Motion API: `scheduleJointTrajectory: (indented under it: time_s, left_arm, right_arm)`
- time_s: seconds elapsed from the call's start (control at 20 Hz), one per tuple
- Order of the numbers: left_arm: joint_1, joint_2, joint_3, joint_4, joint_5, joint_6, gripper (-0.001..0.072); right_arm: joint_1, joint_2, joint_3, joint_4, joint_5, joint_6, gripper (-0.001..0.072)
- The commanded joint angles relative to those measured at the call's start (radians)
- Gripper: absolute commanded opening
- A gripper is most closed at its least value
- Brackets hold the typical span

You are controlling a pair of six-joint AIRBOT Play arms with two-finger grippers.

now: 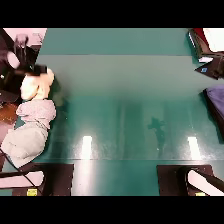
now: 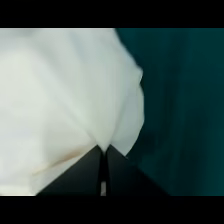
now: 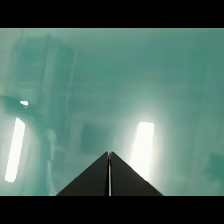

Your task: Fold the shirts.

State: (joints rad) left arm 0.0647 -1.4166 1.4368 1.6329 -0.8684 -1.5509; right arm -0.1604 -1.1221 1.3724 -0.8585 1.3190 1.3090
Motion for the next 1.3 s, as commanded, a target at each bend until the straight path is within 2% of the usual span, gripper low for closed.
scheduleJointTrajectory:
  time_s: [0.0, 0.2, 0.3, 0.45, 0.6, 0.75, 0.8, 0.85, 0.9, 1.0, 1.05, 1.15, 1.25]
  left_arm:
    - [-0.128, 0.134, 0.193, -0.161, 0.003, 0.221, 0.0027]
    - [-0.322, 0.243, 0.356, -0.564, -0.072, 0.486, 0.0027]
    - [-0.423, 0.251, 0.389, -0.685, -0.14, 0.571, 0.0027]
    - [-0.539, 0.222, 0.388, -0.695, -0.211, 0.59, 0.0027]
    - [-0.559, 0.141, 0.371, -0.694, -0.261, 0.583, 0.0027]
    - [-0.557, 0.032, 0.317, -0.689, -0.251, 0.578, 0.0029]
    - [-0.557, -0.008, 0.299, -0.682, -0.246, 0.544, 0.0189]
    - [-0.557, -0.047, 0.289, -0.654, -0.25, 0.487, 0.0536]
    - [-0.555, -0.079, 0.289, -0.597, -0.268, 0.42, 0.0719]
    - [-0.521, -0.101, 0.289, -0.479, -0.352, 0.314, 0.0717]
    - [-0.489, -0.097, 0.289, -0.464, -0.4, 0.29, 0.0717]
    - [-0.402, -0.081, 0.282, -0.468, -0.515, 0.257, 0.0717]
    - [-0.327, -0.048, 0.197, -0.499, -0.572, 0.226, 0.0717]
  right_arm:
    - [0.0, 0.001, 0.112, 0.003, -0.017, 0.0, 0.0015]
    - [0.0, 0.001, 0.253, 0.002, -0.029, 0.0, 0.0016]
    - [0.0, 0.001, 0.303, 0.002, -0.024, 0.0, 0.0015]
    - [0.0, 0.001, 0.345, 0.002, -0.005, 0.0, 0.0015]
    - [0.0, 0.001, 0.35, 0.002, 0.027, 0.0, 0.0015]
    - [0.0, 0.001, 0.35, 0.001, 0.078, 0.0, 0.0015]
    - [0.0, 0.001, 0.35, 0.001, 0.088, 0.0, 0.0015]
    - [0.0, 0.001, 0.35, 0.0, 0.1, 0.0, 0.0015]
    - [0.0, 0.001, 0.35, -0.006, 0.106, -0.001, 0.0015]
    - [0.0, 0.001, 0.35, -0.007, 0.106, -0.001, 0.0015]
    - [0.0, 0.0, 0.35, -0.007, 0.102, -0.001, 0.0015]
    - [0.0, -0.003, 0.35, -0.007, 0.098, -0.001, 0.0015]
    - [0.0, -0.003, 0.35, -0.007, 0.097, -0.001, 0.0015]
